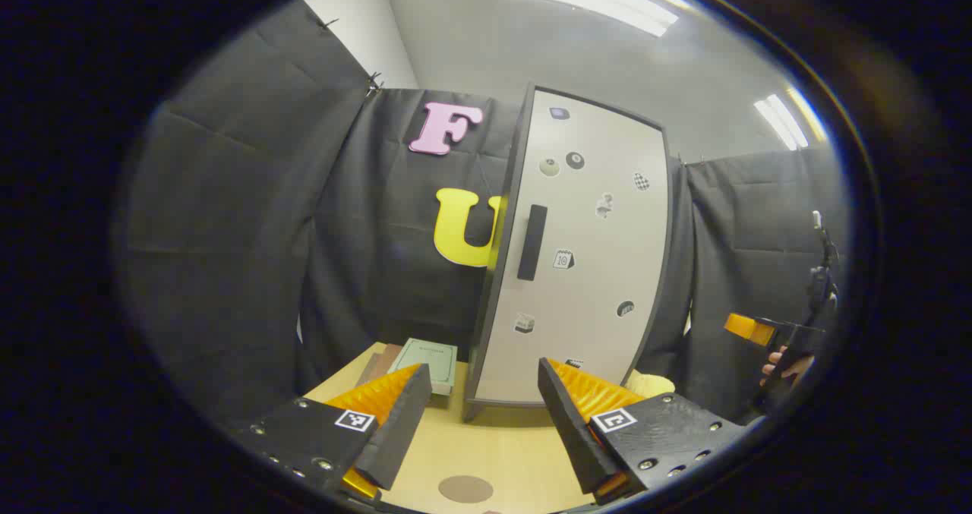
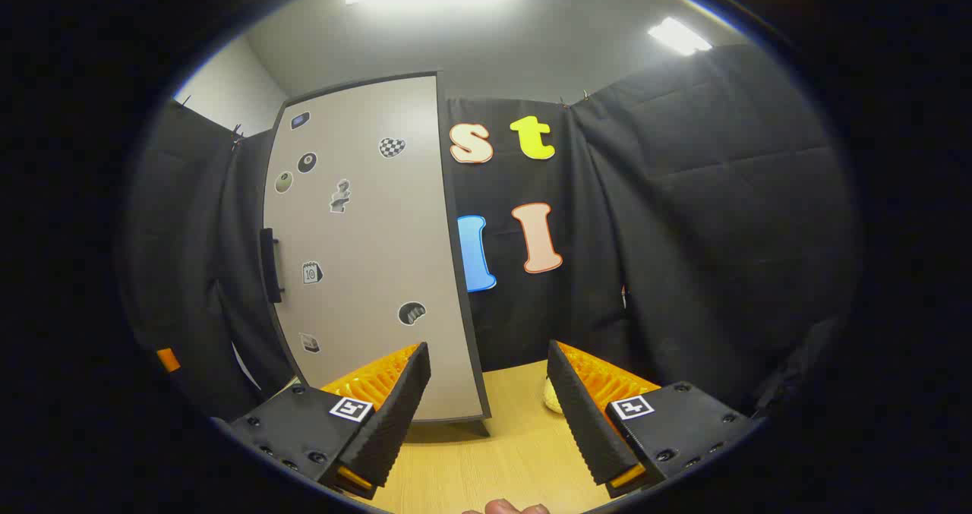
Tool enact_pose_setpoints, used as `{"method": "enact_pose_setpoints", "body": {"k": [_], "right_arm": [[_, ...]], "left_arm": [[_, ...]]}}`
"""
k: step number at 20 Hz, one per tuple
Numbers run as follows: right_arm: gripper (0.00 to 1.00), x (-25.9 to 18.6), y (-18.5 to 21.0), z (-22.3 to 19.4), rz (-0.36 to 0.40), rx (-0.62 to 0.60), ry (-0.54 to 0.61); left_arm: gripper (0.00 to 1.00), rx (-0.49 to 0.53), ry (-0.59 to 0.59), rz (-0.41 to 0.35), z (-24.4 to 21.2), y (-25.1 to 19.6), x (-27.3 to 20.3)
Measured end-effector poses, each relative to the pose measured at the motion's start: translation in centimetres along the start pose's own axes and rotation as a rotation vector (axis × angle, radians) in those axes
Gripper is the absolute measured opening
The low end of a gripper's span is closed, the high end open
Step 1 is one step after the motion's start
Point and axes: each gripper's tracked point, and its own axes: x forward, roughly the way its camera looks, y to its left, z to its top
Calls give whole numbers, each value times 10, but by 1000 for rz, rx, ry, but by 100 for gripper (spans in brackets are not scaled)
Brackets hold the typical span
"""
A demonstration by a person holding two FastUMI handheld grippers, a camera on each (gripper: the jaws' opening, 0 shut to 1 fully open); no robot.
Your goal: Open the cabinet door with the right hand, grasp the bottle in the cabinet with the left hand and place it on the coaster, then close the cabinet door with the right hand.
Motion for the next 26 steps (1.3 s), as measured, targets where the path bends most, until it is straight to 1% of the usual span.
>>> {"method": "enact_pose_setpoints", "body": {"k": [1,2,3,4,6,7,9,11,12,13,15,16,18,19,21,22,24,25,26], "right_arm": [[93,1,2,0,6,-2,-2],[98,2,4,1,14,-9,-2],[98,3,7,2,21,-17,0],[98,3,9,5,29,-21,-2],[98,5,15,10,48,-24,-12],[98,7,18,11,54,-26,-13],[98,10,24,13,68,-36,-16],[98,12,31,17,83,-44,-24],[98,13,35,19,93,-47,-26],[98,14,39,21,103,-48,-28],[98,18,46,26,119,-49,-28],[98,20,50,29,129,-46,-28],[98,26,60,35,144,-42,-26],[98,30,64,35,147,-45,-21],[98,39,76,38,162,-43,-10],[98,42,83,42,177,-36,-11],[98,49,101,52,210,-29,-17],[98,53,109,57,220,-33,-21],[98,58,117,65,229,-36,-31]], "left_arm": [[88,-1,-4,3,1,1,-1],[86,0,-6,5,0,2,-2],[87,1,-7,5,0,2,-1],[85,2,-8,9,-1,3,0],[85,0,-8,18,-2,5,-4],[88,-2,-9,17,-1,4,-4],[85,-1,-8,13,-3,5,-7],[85,9,-9,18,-2,8,-8],[88,15,-12,23,-2,10,-9],[85,20,-13,28,0,11,-9],[85,24,-18,39,0,15,-11],[88,23,-18,42,-1,16,-12],[87,22,-17,53,-3,19,-13],[85,20,-18,60,-3,20,-14],[85,11,-17,67,-5,23,-16],[88,8,-15,73,-7,26,-17],[87,7,-7,87,-10,31,-18],[85,8,-2,96,-12,35,-19],[87,7,2,105,-14,39,-21]]}}
